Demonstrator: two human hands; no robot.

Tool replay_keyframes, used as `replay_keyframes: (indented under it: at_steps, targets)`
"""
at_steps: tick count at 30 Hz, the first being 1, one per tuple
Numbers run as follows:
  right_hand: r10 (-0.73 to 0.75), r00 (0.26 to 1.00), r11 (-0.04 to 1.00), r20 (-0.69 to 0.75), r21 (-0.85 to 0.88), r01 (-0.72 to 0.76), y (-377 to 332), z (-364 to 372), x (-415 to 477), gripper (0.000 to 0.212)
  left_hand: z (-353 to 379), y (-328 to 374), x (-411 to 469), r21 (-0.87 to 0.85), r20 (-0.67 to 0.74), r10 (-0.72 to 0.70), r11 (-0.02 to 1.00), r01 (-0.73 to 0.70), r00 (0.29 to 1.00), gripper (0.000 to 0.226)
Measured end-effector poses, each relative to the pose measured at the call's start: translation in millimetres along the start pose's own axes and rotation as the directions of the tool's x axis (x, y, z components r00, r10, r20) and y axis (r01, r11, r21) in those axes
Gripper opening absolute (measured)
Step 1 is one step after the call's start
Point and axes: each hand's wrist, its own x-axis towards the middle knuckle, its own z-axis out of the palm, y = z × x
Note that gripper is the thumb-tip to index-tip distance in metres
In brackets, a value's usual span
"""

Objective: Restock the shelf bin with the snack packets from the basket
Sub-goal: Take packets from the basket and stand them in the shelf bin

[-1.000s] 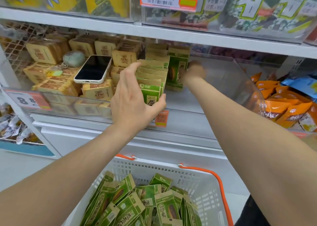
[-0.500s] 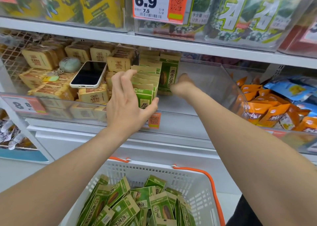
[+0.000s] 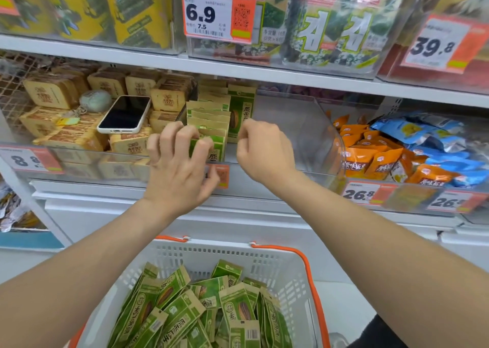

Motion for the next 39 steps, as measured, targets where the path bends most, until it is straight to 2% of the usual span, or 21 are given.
replay_keyframes:
  at_steps: [2, 4, 6, 8, 11, 15, 18, 19, 21, 23, 26, 27, 29, 30, 31, 32, 33, 34, 37, 39]
  targets:
    - [0.023, 0.989, 0.997, 0.148, 0.07, -0.034, -1, 7, -9, 0.024, -5, 4, -1, -0.033, 0.038, -0.035, 0.999, 0.036, 0.999, 0.045]
    - [0.041, 0.962, 0.996, 0.272, 0.064, -0.06, -4, 12, -12, 0.022, -5, 6, -1, -0.098, 0.05, -0.067, 0.993, 0.072, 0.996, 0.053]
    - [0.064, 0.942, 0.995, 0.328, 0.052, -0.086, -11, 11, -12, 0.026, -7, 6, -1, -0.165, 0.051, -0.101, 0.98, 0.108, 0.994, 0.066]
    - [0.084, 0.925, 0.986, 0.37, 0.103, -0.131, -20, 10, -10, 0.046, -9, 5, -1, -0.202, 0.095, -0.145, 0.966, 0.161, 0.985, 0.084]
    - [0.054, 0.896, 0.979, 0.44, 0.155, -0.136, -32, 14, -1, 0.066, -10, 2, -5, -0.273, 0.199, -0.204, 0.928, 0.255, 0.958, 0.106]
    - [-0.005, 0.834, 0.982, 0.551, 0.161, -0.1, -32, 14, 11, 0.072, -13, -4, -7, -0.314, 0.237, -0.153, 0.922, 0.225, 0.959, 0.113]
    - [-0.066, 0.81, 0.996, 0.582, 0.082, 0.022, -26, 10, 13, 0.038, -18, -4, -7, -0.137, 0.193, -0.127, 0.978, 0.155, 0.973, 0.101]
    - [-0.092, 0.816, 0.996, 0.571, 0.057, 0.072, -27, 9, 11, 0.034, -18, -5, -8, -0.089, 0.143, -0.096, 0.99, 0.109, 0.985, 0.093]
    - [-0.13, 0.837, 0.988, 0.531, -0.001, 0.154, -28, 10, 6, 0.032, -14, -9, -14, -0.045, -0.019, 0.056, 0.997, -0.057, 0.998, 0.065]
    - [-0.121, 0.885, 0.978, 0.451, -0.096, 0.183, -30, 10, -1, 0.03, -11, -10, -19, -0.076, -0.104, 0.203, 0.974, -0.212, 0.974, 0.039]
    - [-0.182, 0.971, 0.945, 0.155, -0.244, 0.216, -35, 2, -12, 0.013, -9, -7, -27, -0.192, 0.061, 0.364, 0.918, -0.347, 0.929, 0.015]
    - [-0.226, 0.971, 0.931, 0.078, -0.275, 0.238, -36, -2, -16, 0.007, -5, -6, -34, -0.232, 0.138, 0.407, 0.899, -0.371, 0.903, 0.01]
    - [-0.289, 0.957, 0.932, -0.024, -0.235, 0.276, -35, -5, -26, 0.011, -2, -2, -46, -0.314, 0.294, 0.439, 0.883, -0.348, 0.849, 0.008]
    - [-0.31, 0.95, 0.931, -0.029, -0.212, 0.297, -34, -5, -33, 0.014, -2, 1, -52, -0.341, 0.421, 0.435, 0.889, -0.305, 0.796, 0.01]
    - [-0.341, 0.94, 0.921, -0.01, -0.203, 0.332, -34, -4, -41, 0.015, -2, 5, -57, -0.345, 0.576, 0.421, 0.902, -0.258, 0.701, 0.012]
    - [-0.383, 0.922, 0.902, 0.049, -0.195, 0.385, -34, -3, -50, 0.015, -1, 8, -63, -0.327, 0.734, 0.397, 0.918, -0.224, 0.551, 0.016]
    - [-0.423, 0.893, 0.872, 0.155, -0.199, 0.448, -35, -1, -59, 0.015, 0, 11, -69, -0.314, 0.835, 0.375, 0.926, -0.211, 0.403, 0.018]
    - [-0.46, 0.843, 0.83, 0.279, -0.201, 0.52, -37, 0, -67, 0.015, 1, 14, -75, -0.315, 0.883, 0.37, 0.923, -0.221, 0.288, 0.019]
    - [-0.465, 0.652, 0.713, 0.599, -0.183, 0.677, -43, 9, -92, 0.01, 8, 19, -104, -0.332, 0.921, 0.378, 0.892, -0.307, 0.1, 0.02]
    - [-0.423, 0.56, 0.684, 0.712, -0.154, 0.713, -45, 19, -107, 0.003, 8, 20, -127, -0.335, 0.93, 0.367, 0.852, -0.402, 0.002, 0.031]
